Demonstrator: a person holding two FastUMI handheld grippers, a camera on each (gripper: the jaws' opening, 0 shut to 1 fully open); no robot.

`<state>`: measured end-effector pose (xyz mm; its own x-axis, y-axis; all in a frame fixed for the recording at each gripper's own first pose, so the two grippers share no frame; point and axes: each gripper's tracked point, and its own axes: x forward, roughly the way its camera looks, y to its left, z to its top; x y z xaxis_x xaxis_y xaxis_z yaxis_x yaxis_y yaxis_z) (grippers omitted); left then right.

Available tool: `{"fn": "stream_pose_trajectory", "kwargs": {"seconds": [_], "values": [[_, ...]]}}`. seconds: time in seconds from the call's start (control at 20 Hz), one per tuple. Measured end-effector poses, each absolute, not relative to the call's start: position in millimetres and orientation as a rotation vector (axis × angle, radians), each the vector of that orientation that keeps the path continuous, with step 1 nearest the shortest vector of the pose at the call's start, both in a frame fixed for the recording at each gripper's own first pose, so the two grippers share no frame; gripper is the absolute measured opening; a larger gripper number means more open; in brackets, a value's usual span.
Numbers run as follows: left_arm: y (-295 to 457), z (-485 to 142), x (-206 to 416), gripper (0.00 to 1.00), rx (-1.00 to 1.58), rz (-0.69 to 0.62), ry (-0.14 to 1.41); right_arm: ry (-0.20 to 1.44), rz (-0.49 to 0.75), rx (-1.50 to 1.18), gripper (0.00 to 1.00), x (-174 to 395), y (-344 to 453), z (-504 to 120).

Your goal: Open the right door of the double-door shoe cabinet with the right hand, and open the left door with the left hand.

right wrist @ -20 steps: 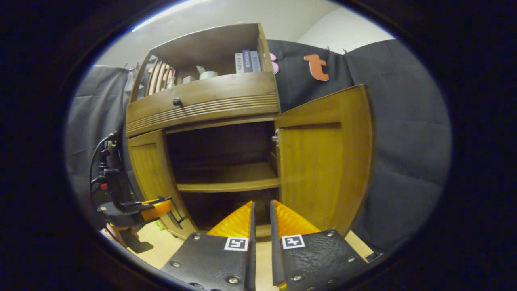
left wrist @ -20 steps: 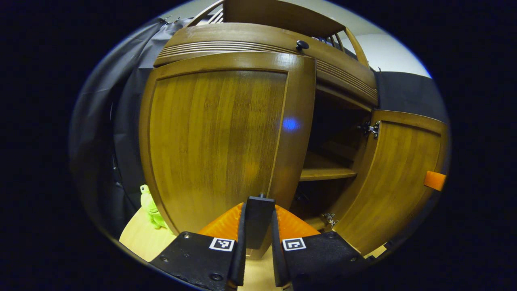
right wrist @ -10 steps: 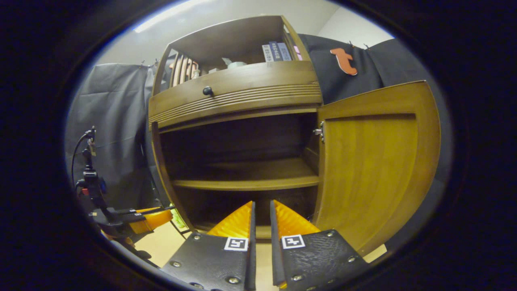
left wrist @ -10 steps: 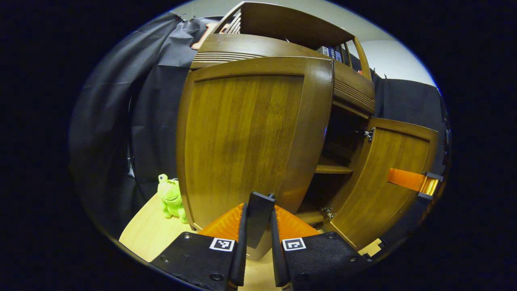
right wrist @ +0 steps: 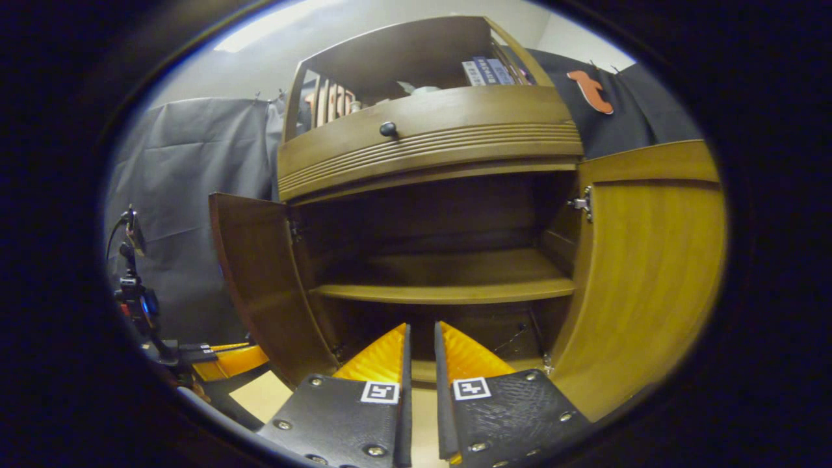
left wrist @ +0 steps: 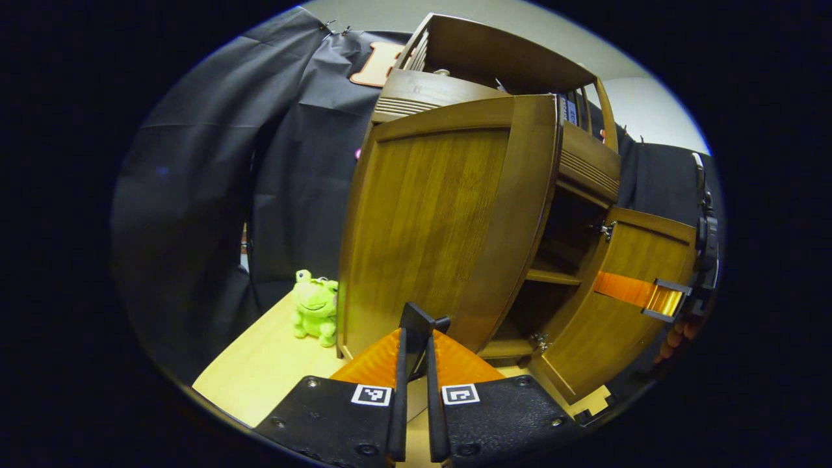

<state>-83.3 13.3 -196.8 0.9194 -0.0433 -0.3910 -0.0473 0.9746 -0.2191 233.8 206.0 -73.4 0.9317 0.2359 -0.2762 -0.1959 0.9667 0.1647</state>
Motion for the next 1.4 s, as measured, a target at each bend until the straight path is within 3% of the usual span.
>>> {"fn": "stream_pose_trajectory", "kwargs": {"seconds": [0.45,0.55,0.7,0.75,0.8,0.85,1.2,1.25,1.35,1.4], "values": [[75.7,-188.0,-110.4,0.02,-0.11,0.108,0.42,0.33,0.355,0.132,0.16,231.3,270.3,-81.6],[86.7,-186.8,-116.1,0.05,-0.116,0.121,0.416,0.334,0.373,0.12,0.16,231.2,278.8,-83.5],[105.6,-191.2,-124.8,0.01,-0.128,0.153,0.425,0.335,0.377,0.113,0.16,232.9,285.3,-84.1],[116.7,-189.9,-130.8,0.01,-0.114,0.195,0.432,0.33,0.363,0.107,0.16,234.9,283.0,-84.3],[126.9,-187.9,-137.6,0.09,-0.105,0.228,0.437,0.318,0.34,0.1,0.16,238.8,278.7,-83.2],[138.5,-189.6,-139.1,0.01,-0.105,0.258,0.438,0.303,0.313,0.094,0.16,243.1,274.7,-81.7],[169.8,-182.0,-157.4,0.01,-0.131,0.363,0.429,0.109,0.107,0.095,0.16,276.6,237.9,-39.7],[171.4,-180.6,-158.7,0.01,-0.126,0.375,0.43,0.09,0.091,0.094,0.23,279.2,235.2,-35.5],[173.4,-174.3,-162.5,0.01,-0.119,0.392,0.423,0.068,0.078,0.078,0.24,282.7,232.4,-32.5],[175.7,-170.1,-163.4,0.01,-0.114,0.401,0.418,0.067,0.079,0.072,0.42,283.4,232.1,-33.3]]}}
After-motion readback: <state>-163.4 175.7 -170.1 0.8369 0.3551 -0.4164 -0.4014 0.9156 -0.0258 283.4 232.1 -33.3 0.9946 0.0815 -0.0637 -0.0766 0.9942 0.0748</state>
